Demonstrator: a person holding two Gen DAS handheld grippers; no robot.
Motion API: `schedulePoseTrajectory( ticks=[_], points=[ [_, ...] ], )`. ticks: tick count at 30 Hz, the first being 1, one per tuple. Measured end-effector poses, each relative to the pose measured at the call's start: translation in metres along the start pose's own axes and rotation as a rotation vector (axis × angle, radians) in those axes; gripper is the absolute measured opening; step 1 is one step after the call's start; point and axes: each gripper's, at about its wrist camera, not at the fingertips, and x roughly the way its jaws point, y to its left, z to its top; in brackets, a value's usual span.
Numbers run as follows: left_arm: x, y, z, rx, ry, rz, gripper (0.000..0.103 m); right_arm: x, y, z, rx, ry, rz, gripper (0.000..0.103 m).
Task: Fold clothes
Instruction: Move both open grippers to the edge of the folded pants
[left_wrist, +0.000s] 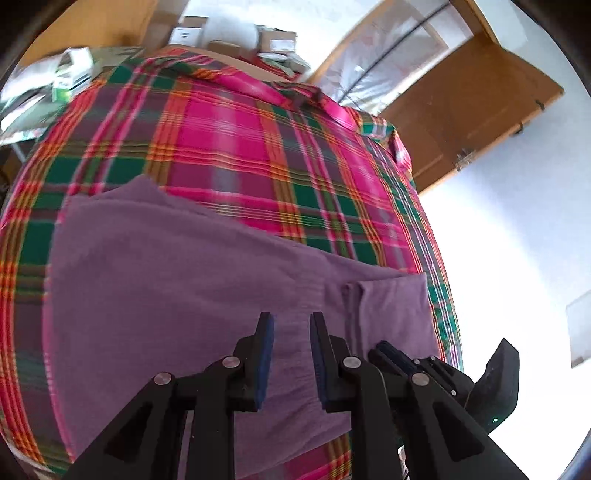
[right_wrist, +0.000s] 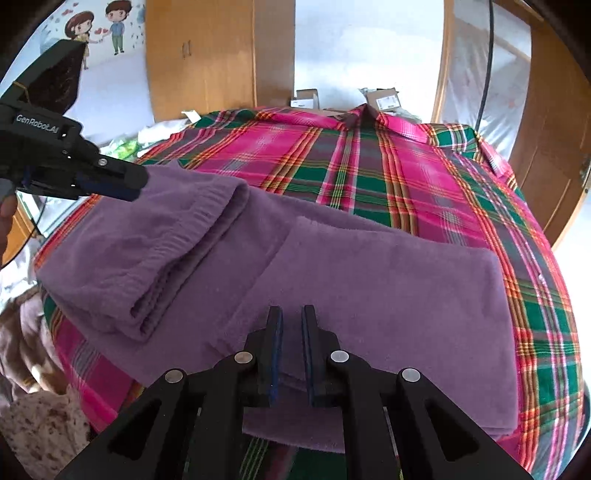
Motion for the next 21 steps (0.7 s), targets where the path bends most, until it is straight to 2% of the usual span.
schedulePoseTrajectory(
  ticks=[3,7,16,18,21],
  points=[
    [-0.012,0.016,-0.002,-0.028,-0.028,-0.003,0.020,-0.009,0.003,0.008,0.010,-0.025,0.006,0.011],
    [-0.027,0.036,-0.007,-0.061,-0.060,0.026,0.020,-0.020,0.022,0.022,0.000,-0.073,0.113,0.011],
    [-0.050,0.088,-0.019,-0.163,-0.088,0.069,0.021,-0.013,0.089,0.040,-0.147,-0.096,0.236,0.011],
    [-0.053,0.095,-0.022,-0.175,-0.091,0.071,0.021,-0.010,0.103,0.043,-0.184,-0.095,0.260,0.013],
    [-0.058,0.105,-0.027,-0.192,-0.100,0.073,0.021,-0.006,0.126,0.045,-0.235,-0.095,0.300,0.023]
  ],
)
